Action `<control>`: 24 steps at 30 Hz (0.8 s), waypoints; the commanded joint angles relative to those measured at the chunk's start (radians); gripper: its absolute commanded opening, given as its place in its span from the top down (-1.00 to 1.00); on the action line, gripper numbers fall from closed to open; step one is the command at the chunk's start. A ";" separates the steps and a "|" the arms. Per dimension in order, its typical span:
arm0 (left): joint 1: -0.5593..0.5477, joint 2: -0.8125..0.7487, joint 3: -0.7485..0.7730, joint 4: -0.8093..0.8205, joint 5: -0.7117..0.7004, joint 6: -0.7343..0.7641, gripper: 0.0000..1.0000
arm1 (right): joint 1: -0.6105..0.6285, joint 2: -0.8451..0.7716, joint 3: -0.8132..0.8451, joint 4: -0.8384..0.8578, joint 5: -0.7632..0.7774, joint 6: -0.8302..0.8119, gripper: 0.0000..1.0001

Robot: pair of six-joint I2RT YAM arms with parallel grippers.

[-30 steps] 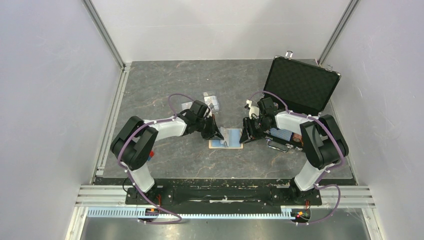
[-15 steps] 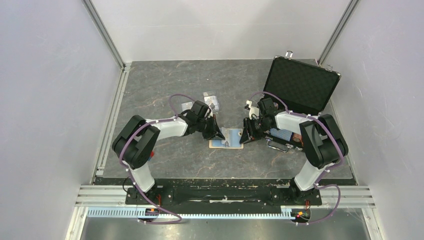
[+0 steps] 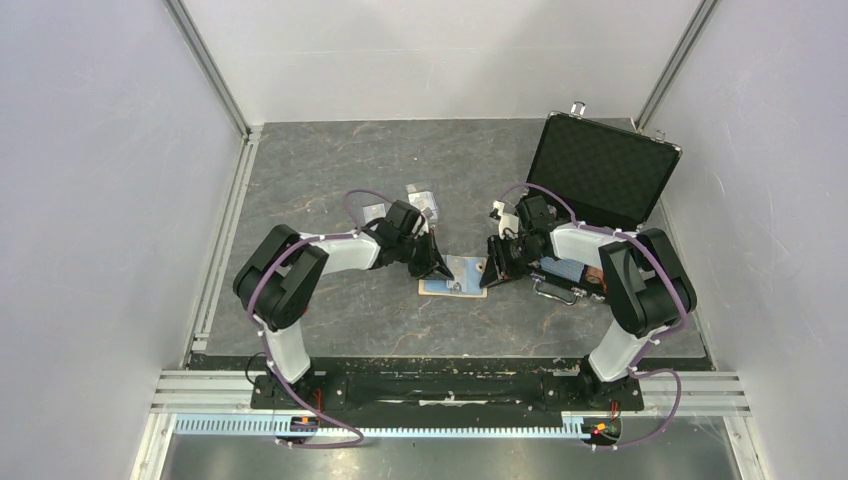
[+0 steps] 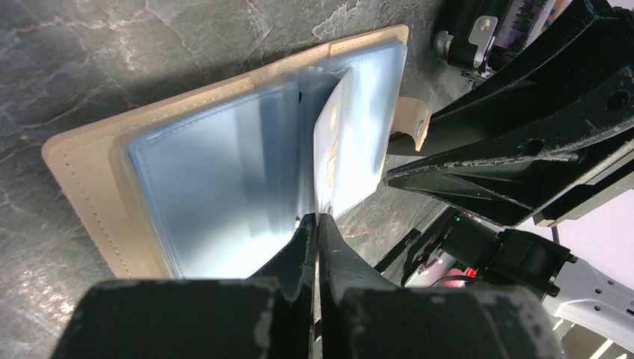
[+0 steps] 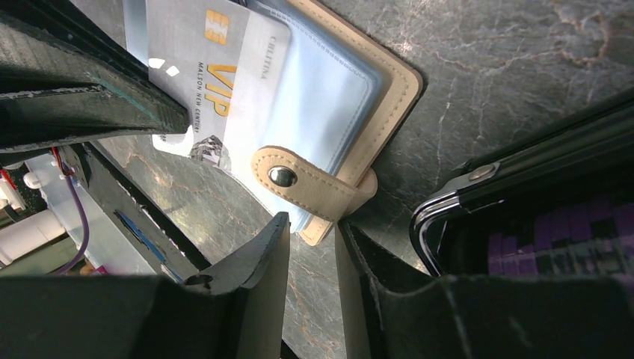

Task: Put the credit cards into the card holder
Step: Insert the credit card into the card holder.

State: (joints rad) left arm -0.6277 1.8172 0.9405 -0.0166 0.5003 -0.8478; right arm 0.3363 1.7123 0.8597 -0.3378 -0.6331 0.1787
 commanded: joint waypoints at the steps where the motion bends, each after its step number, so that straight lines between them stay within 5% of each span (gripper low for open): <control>1: -0.017 0.041 0.039 -0.046 -0.017 0.015 0.95 | 0.003 0.023 -0.021 0.008 0.020 -0.021 0.37; 9: -0.048 0.080 0.135 -0.186 -0.056 0.090 0.76 | 0.003 0.023 -0.018 0.007 0.019 -0.019 0.37; 18: -0.084 0.090 0.246 -0.379 -0.176 0.174 0.04 | 0.003 0.018 -0.023 0.006 0.019 -0.017 0.38; 24: -0.113 0.094 0.325 -0.486 -0.267 0.229 -0.19 | 0.003 0.017 -0.022 0.008 0.018 -0.018 0.38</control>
State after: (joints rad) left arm -0.7242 1.9049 1.2011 -0.3916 0.3355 -0.7055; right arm 0.3363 1.7126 0.8566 -0.3328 -0.6388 0.1791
